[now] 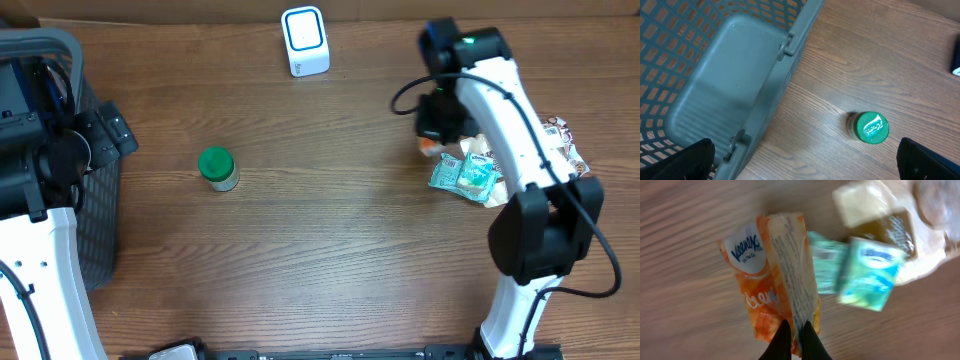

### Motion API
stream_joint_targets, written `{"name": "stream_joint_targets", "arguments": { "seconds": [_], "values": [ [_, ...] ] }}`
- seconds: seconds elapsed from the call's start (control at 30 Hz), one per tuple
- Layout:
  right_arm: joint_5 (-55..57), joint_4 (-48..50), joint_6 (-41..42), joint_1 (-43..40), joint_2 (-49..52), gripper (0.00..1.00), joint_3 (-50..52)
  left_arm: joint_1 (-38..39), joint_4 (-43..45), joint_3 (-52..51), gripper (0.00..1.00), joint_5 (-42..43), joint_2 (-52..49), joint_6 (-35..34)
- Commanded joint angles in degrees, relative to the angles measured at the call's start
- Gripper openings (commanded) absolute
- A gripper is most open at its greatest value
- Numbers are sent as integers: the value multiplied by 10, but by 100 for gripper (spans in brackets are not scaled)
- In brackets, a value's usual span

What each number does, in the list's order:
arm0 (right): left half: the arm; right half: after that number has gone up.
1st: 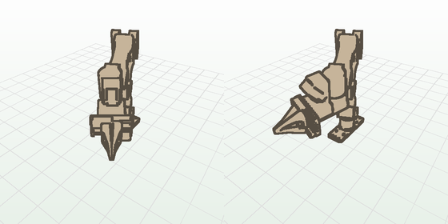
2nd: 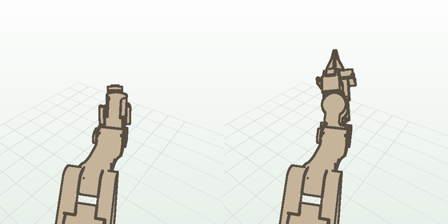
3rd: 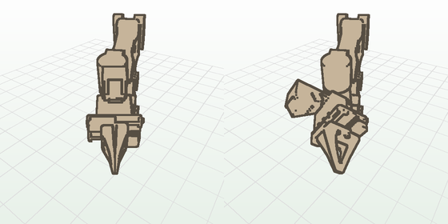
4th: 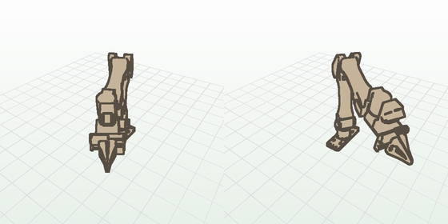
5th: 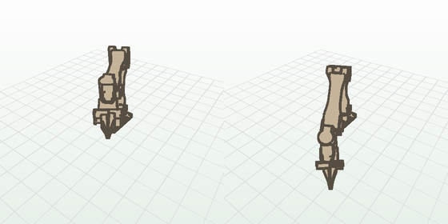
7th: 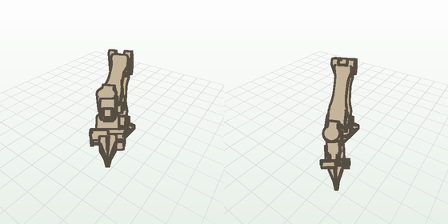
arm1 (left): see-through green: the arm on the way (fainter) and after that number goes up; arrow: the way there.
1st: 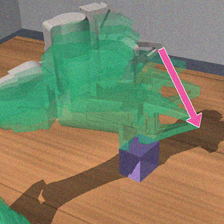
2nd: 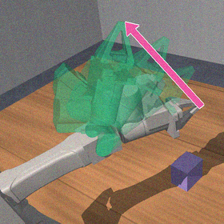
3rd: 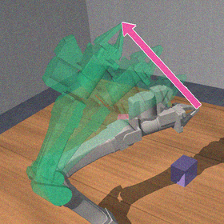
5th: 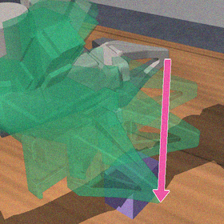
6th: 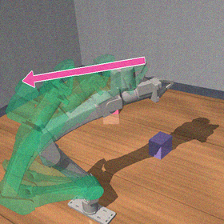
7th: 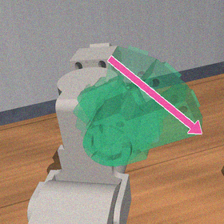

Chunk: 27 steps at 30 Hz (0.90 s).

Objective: Scan the item barcode
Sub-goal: 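Carry the orange tissue pack right and release it by the pile, then move the right gripper left over the green-lidded jar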

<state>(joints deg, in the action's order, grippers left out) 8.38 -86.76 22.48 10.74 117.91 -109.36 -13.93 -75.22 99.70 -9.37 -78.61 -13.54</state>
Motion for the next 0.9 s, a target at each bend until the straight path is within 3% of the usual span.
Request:
{"name": "stream_joint_targets", "arguments": {
  "seconds": [0.0,0.2,0.3,0.5,0.67,0.87],
  "values": [
    [12,13,67,-43,4,4,45,-3,1,6,100,2,2,-6],
    [-14,25,67,-110,4,5,67,-3,1,6,99,2,2,-6],
    [-14,21,67,-126,4,20,67,-3,1,6,100,2,2,-6],
    [-13,13,67,-148,4,33,67,-3,1,6,100,2,2,-6],
    [-22,5,57,-150,4,35,66,-3,1,6,99,2,2,-6],
    [-107,19,-5,-124,4,34,55,-3,1,6,100,2,2,-6]
  ]
}}
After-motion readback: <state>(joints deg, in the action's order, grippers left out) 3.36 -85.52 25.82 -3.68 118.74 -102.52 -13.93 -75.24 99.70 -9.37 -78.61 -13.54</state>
